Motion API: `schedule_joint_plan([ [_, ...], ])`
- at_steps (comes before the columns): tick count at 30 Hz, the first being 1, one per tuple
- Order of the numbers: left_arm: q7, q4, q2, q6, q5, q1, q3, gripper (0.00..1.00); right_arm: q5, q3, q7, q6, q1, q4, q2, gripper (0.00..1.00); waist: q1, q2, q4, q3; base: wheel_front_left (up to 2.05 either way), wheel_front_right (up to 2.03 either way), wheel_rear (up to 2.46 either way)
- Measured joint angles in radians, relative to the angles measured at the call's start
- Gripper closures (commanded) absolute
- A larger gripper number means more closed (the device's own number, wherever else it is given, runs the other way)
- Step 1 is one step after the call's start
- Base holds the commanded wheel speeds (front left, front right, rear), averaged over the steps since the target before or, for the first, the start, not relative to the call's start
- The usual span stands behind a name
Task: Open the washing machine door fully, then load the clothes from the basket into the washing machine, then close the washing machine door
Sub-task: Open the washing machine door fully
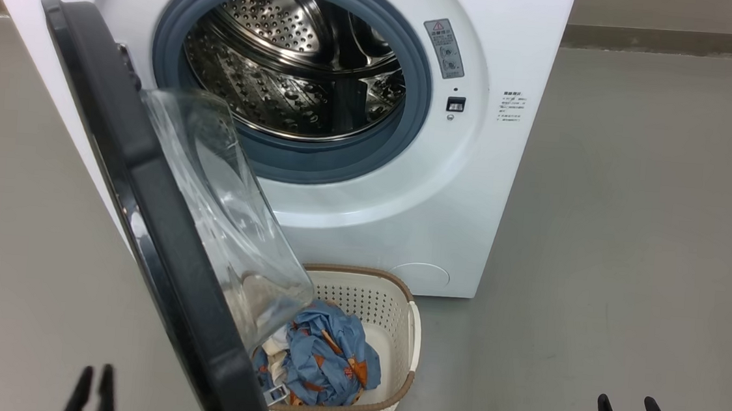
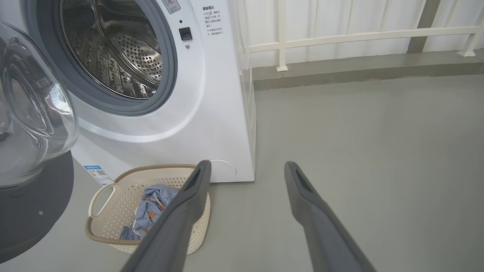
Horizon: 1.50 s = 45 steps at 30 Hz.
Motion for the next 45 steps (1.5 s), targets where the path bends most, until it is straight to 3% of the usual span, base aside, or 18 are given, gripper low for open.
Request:
schedule_joint_plan([
  [10,0.000,0.000,0.000,0.021,0.009,0.000,0.005,1.00,0.000,0.002,0.000,0.000,-0.003,0.000,0.002,0.00,0.0000,0.0000,0.006,0.001,0.00,0.00,0.00],
  [17,0.000,-0.053,-0.001,0.080,0.009,-0.012,0.044,1.00,0.000,0.004,0.000,0.000,-0.003,0.001,0.002,0.00,0.0000,0.0000,0.017,0.001,0.00,0.00,0.00],
  [23,0.000,-0.229,-0.001,0.151,0.009,-0.071,0.099,1.00,0.000,0.003,0.000,0.000,-0.003,0.000,0.002,0.00,0.0000,0.0000,0.027,-0.003,0.00,0.00,0.00],
  [27,-0.001,-0.414,-0.001,0.166,0.041,-0.125,0.092,1.00,0.000,0.003,0.000,0.000,-0.002,0.001,0.002,0.00,0.0000,0.0000,0.037,-0.009,0.00,0.00,0.00],
  [30,-0.002,-0.562,0.000,0.153,0.061,-0.141,0.019,1.00,0.000,0.002,0.000,0.000,0.001,0.001,0.003,0.00,0.0000,0.0000,0.044,-0.014,0.00,0.00,0.00],
  [36,0.058,-0.746,0.002,0.081,0.051,-0.139,-0.234,1.00,0.000,0.002,0.000,0.000,0.005,0.002,0.005,0.00,0.0000,0.0000,0.060,-0.021,0.00,0.00,0.00],
  [41,0.168,-0.737,0.005,0.058,-0.034,-0.084,-0.402,1.00,0.000,0.002,0.000,0.000,0.005,0.003,0.009,0.00,0.0000,0.0000,0.067,-0.016,0.00,0.00,0.00],
  [45,0.253,-0.667,0.011,0.049,-0.091,-0.029,-0.480,1.00,0.000,0.003,0.000,0.000,0.005,0.004,0.012,0.00,0.0000,0.0000,0.074,-0.011,0.00,0.00,0.00],
])
